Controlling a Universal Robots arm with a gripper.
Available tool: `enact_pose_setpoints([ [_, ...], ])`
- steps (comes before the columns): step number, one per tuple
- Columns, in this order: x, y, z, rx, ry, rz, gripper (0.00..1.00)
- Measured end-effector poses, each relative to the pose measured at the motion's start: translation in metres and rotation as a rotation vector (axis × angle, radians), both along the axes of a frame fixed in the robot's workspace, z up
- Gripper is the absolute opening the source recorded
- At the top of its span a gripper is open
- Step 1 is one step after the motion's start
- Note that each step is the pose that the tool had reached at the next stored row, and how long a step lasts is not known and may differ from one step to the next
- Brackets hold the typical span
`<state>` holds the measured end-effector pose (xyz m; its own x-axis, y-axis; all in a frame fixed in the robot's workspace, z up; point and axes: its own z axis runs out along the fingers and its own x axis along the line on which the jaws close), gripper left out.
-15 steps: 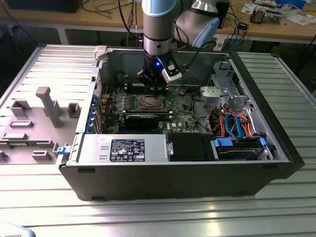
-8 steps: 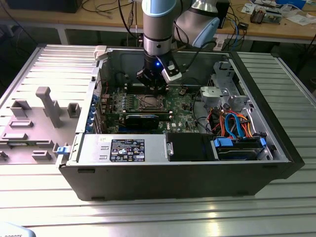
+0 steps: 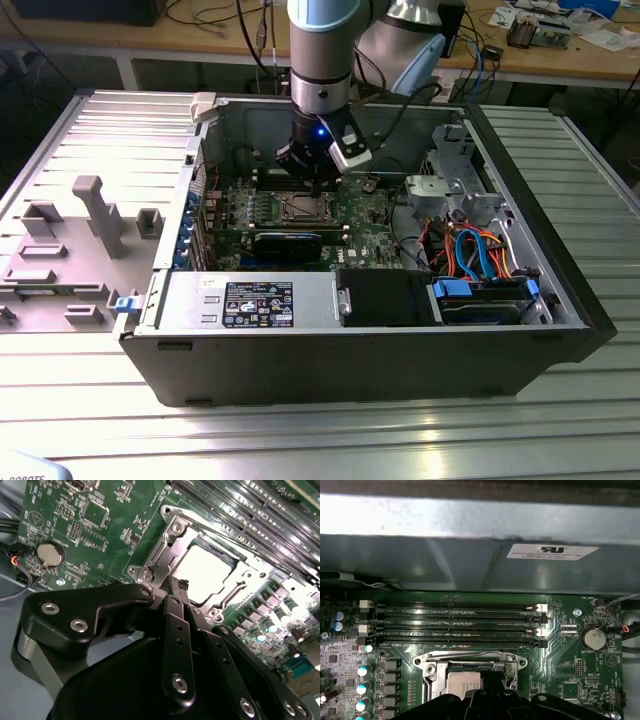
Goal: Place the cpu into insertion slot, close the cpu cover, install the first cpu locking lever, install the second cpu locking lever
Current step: 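Install the second cpu locking lever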
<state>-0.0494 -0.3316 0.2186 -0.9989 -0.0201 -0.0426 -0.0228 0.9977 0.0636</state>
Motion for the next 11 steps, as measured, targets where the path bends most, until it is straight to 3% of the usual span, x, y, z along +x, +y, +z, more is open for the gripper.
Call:
enact_pose_setpoints([
  [2, 0.0, -0.0001, 0.0033, -0.0001, 0.0001, 0.0, 0.11],
  [11, 0.0, -0.0002, 0.0036, -0.0001, 0.0, 0.0, 0.11],
])
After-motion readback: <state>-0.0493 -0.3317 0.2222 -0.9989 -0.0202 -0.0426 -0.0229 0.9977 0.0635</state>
